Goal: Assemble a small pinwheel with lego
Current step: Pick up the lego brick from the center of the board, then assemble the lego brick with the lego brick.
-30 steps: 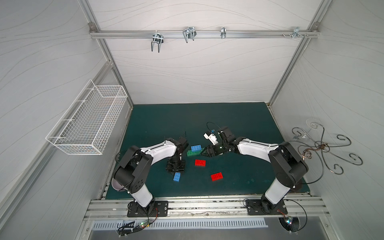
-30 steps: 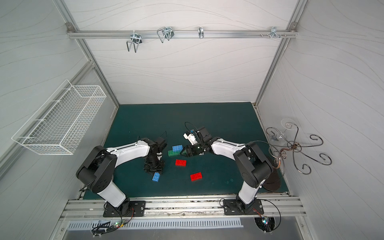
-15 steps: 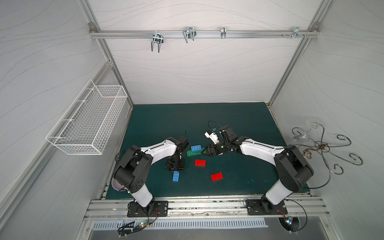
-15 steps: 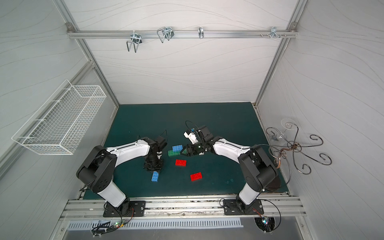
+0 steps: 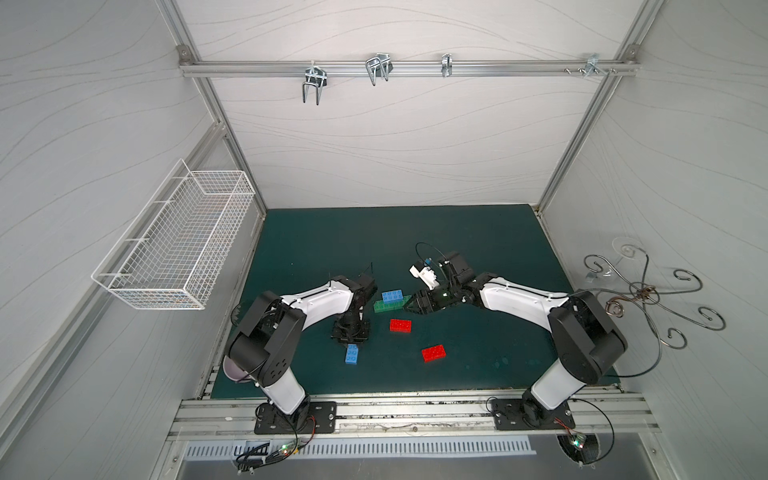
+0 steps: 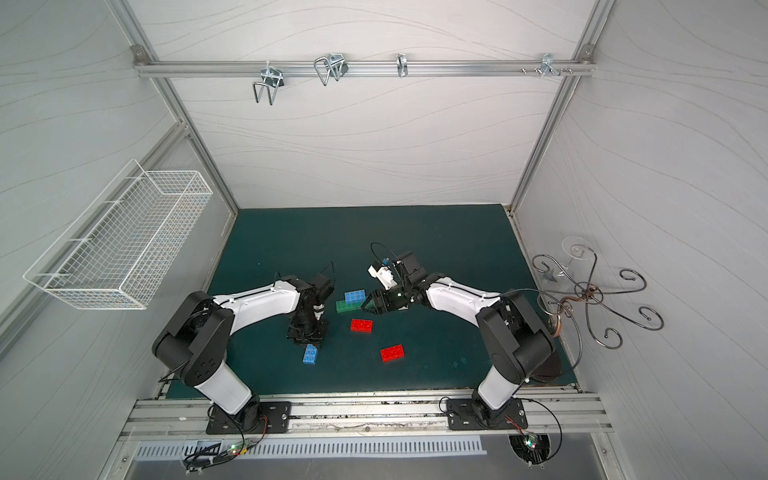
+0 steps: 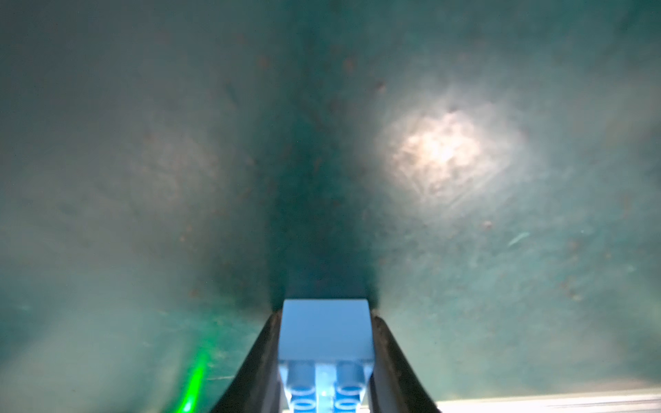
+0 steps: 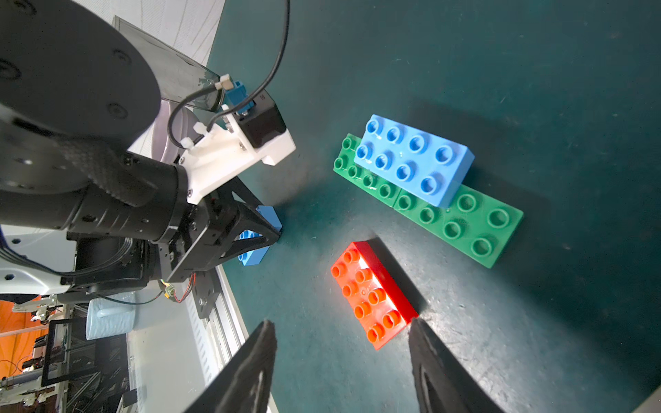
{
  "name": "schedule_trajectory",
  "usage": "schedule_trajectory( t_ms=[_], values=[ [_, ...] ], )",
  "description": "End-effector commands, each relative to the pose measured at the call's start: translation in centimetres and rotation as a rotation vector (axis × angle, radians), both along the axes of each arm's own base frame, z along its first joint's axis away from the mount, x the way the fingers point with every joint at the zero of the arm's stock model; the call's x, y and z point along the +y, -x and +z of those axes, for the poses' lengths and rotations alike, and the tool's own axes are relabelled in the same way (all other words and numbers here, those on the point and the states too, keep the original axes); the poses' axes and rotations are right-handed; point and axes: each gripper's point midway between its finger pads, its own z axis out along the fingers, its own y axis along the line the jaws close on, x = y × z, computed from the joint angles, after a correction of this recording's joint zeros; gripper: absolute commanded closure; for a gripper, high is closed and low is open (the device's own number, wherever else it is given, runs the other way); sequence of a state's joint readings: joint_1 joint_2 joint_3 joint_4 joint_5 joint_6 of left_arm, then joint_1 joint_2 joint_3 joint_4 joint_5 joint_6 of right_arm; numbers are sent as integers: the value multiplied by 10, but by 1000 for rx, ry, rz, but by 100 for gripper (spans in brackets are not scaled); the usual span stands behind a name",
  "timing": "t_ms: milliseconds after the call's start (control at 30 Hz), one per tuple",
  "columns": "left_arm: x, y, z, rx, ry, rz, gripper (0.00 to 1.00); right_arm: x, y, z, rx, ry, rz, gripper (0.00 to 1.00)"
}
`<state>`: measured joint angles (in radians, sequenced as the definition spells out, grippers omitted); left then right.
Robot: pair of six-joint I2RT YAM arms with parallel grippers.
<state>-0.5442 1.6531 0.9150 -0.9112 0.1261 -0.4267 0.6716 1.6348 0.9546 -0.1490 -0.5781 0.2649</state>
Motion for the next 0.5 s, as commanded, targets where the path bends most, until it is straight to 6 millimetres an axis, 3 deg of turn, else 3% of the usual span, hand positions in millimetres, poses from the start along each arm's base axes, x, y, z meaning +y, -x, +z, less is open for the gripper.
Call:
schedule_trajectory(
  t_ms=[0, 200, 367, 467],
  values=[
    [-11, 0, 7, 19, 39, 7, 86, -1, 0, 13, -29, -9, 5, 39],
    [-27, -49, 40, -63, 107, 64, 88, 3, 2, 35, -131, -50, 23, 39],
    [-33, -103, 61, -128, 137, 122, 92, 12, 21, 62, -451, -150, 148, 37],
    [-30, -133, 67, -170, 125, 157, 92, 17, 24, 84, -543, -222, 190, 36]
  ],
)
